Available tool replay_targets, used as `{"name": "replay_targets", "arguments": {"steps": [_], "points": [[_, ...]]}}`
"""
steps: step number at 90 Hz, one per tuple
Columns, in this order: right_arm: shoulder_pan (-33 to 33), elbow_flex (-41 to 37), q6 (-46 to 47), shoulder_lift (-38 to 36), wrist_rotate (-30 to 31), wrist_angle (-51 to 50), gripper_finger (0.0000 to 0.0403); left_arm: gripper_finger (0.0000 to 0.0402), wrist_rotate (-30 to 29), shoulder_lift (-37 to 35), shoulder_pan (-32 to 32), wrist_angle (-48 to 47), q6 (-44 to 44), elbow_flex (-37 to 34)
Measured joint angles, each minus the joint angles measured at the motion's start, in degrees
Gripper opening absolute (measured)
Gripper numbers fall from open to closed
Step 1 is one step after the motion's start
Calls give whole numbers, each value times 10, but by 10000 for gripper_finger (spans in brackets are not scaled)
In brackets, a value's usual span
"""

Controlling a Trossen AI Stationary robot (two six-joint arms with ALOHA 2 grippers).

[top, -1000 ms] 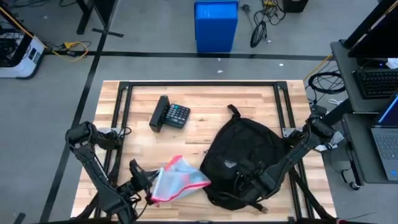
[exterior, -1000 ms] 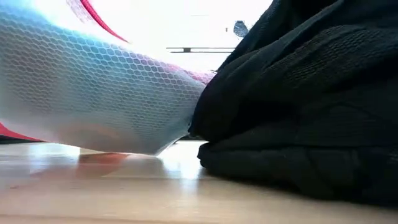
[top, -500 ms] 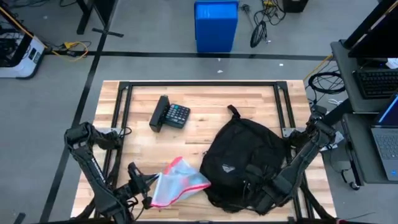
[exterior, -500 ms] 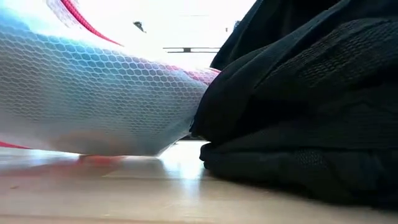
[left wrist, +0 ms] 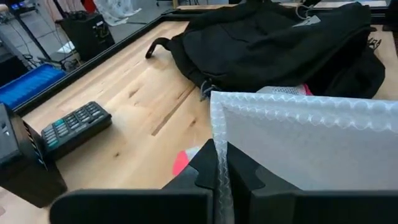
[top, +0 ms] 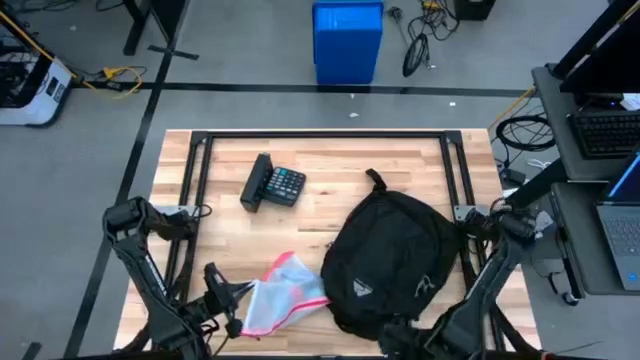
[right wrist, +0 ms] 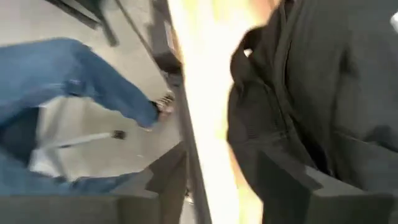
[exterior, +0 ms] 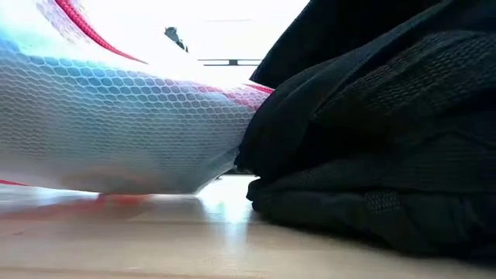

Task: Unpack backpack
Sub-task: Remove the white zip bag from the black backpack

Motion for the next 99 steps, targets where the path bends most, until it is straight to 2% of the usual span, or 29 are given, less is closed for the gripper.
{"name": "replay_targets", "arguments": {"steps": [17,27,55,99], "points": [[-31,0,-18,75,-75,14,50,0,-2,0,-1,2,-4,0],[-57,0,-28,104,-90,-1,7,0,-2,0,-1,7,-4,0],[-143,0,-38,119,-83,-174,2,0,-6,0,-20,16,20,41],[-237,0,-130,118,-82,-320,0,0,-11,0,-52,16,72,88]]}}
